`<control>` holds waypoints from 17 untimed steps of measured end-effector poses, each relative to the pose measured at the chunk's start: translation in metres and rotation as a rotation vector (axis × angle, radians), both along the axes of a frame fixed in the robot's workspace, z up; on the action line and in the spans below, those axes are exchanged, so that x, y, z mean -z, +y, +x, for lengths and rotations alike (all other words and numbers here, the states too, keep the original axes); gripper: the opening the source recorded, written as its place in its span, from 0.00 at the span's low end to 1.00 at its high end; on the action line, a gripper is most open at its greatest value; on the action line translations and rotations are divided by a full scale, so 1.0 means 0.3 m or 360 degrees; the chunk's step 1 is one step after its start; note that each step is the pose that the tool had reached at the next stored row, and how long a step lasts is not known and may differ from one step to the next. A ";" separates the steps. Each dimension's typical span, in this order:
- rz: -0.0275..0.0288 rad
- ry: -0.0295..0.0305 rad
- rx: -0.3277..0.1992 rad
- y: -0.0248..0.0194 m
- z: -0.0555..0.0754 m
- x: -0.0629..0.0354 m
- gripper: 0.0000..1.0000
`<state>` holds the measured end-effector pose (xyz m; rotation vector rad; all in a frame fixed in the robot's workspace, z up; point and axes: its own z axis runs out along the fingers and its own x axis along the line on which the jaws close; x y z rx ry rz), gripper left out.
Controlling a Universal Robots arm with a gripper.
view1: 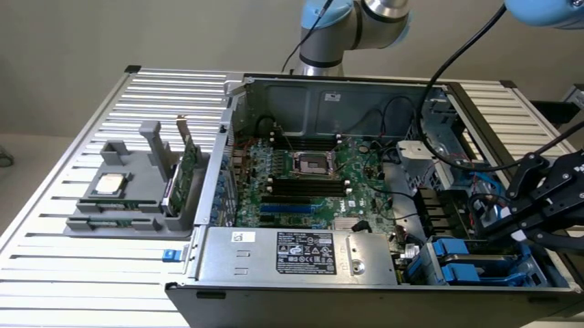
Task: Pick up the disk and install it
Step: 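Insert the first disk wire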
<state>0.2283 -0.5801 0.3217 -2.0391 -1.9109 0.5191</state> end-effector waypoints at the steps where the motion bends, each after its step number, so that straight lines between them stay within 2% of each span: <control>1: 0.00035 -0.00001 -0.0004 0.000 0.000 0.000 0.17; 7: 0.00249 0.00000 -0.0041 -0.001 0.000 0.001 0.17; 17: 0.00392 0.00000 -0.0065 -0.006 0.000 0.001 0.17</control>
